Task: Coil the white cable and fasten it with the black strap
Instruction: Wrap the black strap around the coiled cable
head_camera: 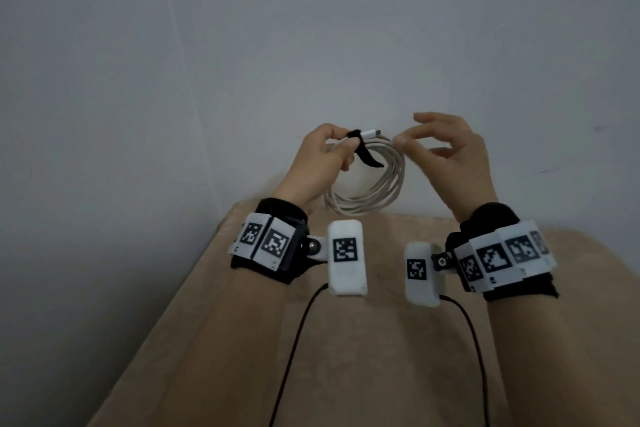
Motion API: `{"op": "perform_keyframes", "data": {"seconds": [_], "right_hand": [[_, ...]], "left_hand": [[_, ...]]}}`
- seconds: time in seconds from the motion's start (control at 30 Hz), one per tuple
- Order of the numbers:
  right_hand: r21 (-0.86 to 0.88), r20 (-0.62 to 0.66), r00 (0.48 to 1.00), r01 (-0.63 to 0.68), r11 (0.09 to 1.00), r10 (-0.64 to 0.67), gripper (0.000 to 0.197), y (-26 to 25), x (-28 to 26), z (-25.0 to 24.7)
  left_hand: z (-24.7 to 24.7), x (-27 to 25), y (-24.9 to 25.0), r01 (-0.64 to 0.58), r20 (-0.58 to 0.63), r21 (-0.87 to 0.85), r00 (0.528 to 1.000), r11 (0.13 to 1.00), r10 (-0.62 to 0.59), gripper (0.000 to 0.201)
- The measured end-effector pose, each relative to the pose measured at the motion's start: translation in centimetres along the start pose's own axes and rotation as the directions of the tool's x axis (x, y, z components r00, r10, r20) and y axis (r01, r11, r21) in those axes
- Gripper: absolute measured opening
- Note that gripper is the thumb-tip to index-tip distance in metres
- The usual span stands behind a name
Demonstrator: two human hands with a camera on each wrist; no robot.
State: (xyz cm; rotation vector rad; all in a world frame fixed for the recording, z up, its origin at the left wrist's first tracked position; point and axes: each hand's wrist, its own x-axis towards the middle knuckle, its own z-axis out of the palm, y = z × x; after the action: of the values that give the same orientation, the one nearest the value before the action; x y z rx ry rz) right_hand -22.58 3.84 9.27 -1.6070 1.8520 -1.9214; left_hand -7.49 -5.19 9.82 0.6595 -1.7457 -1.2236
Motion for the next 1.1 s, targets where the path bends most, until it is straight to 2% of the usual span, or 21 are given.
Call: {"op": "perform_keyframes", "data": {"seconds": [0.07, 0.13, 0.2, 0.33, 0.5, 0.6, 0.7, 0.93, 1.1], "right_hand": [[-0.138, 0.190, 0.981, 0.076, 0.988, -0.049, 0.019, 0.3, -0.3, 0.0], [-0.210, 0.299, 0.952, 0.128, 0.969, -0.061, 0.032, 0.7, -0.4, 0.2], [-0.208, 0.280, 0.956, 0.153, 0.966, -0.092, 0.034, 0.9, -0.4, 0.5], [-0.172, 0.172, 0.959, 0.256, 0.951, -0.227, 0.026, 1.0, -0.4, 1.2], [-0.181, 0.133, 0.950, 0.304, 0.935, -0.283, 0.019, 1.0, -0.3, 1.5], [-0.221, 0.167, 0.939, 0.332, 0.917, -0.300, 0.014, 1.0, -0.1, 1.5], [-0.257, 0.213, 0.923, 0.369, 0.893, -0.320, 0.012, 1.1, -0.1, 1.6], [-0.280, 0.268, 0.897, 0.422, 0.862, -0.351, 0.009, 0.6, -0.1, 1.9], [-0.319, 0.272, 0.912, 0.387, 0.865, -0.308, 0.008, 1.2, -0.2, 1.8]], "left_hand": [[-0.4, 0.2, 0.1, 0.033, -0.019, -0.071, 0.999, 0.997, -0.034, 0.005], [-0.6, 0.3, 0.1, 0.061, -0.027, -0.131, 0.998, 0.990, -0.065, 0.009], [-0.6, 0.3, 0.2, 0.082, -0.022, -0.168, 0.996, 0.982, -0.087, 0.011], [-0.4, 0.1, 0.3, 0.102, 0.004, -0.210, 0.995, 0.972, -0.103, 0.006], [-0.2, 0.2, 0.4, 0.117, 0.013, -0.187, 0.993, 0.975, -0.116, 0.011], [0.2, 0.2, 0.1, 0.115, -0.001, -0.115, 0.993, 0.987, -0.115, 0.005], [0.6, 0.2, -0.1, 0.137, -0.013, -0.083, 0.990, 0.987, -0.138, 0.009], [0.3, 0.2, 0.0, 0.162, -0.021, -0.168, 0.986, 0.972, -0.168, 0.006], [0.2, 0.1, 0.5, 0.224, 0.031, -0.292, 0.974, 0.930, -0.224, 0.011]]}}
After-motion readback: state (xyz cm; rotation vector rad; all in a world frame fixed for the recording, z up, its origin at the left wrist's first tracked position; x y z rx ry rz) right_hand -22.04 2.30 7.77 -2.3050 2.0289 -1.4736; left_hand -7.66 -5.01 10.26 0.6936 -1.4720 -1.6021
